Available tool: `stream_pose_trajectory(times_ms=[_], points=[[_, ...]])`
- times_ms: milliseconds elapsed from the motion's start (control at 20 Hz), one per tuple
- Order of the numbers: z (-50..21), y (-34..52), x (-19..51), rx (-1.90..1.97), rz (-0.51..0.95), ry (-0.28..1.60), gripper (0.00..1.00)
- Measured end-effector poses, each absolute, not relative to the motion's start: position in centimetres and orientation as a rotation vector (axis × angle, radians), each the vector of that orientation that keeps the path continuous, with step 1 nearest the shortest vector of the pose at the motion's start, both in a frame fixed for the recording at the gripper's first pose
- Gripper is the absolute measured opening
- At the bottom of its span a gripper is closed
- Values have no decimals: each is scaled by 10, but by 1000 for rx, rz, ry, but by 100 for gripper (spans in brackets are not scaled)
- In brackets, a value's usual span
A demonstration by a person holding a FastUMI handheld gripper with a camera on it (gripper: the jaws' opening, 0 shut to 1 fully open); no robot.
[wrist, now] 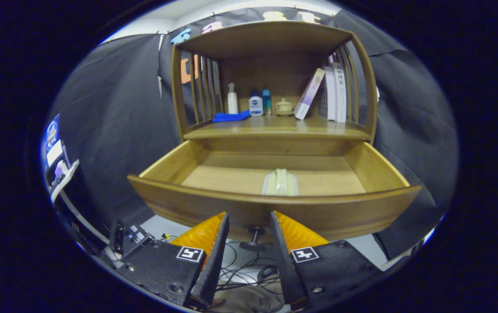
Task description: Pull open the drawer, take out the items inside it, and place them on the countertop above the cabinet.
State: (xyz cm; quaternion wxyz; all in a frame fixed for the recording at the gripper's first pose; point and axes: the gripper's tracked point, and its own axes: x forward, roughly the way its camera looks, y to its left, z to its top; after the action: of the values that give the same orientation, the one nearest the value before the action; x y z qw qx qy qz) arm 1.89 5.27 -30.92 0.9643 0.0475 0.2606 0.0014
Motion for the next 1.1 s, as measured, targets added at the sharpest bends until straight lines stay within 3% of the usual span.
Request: stream_pose_trajectory(times_ms=[300,450,1100], points=[[-274,32,60,49,13,527,67],[-274,27,79,32,23,556,76],[-344,3,144,80,21,916,76]])
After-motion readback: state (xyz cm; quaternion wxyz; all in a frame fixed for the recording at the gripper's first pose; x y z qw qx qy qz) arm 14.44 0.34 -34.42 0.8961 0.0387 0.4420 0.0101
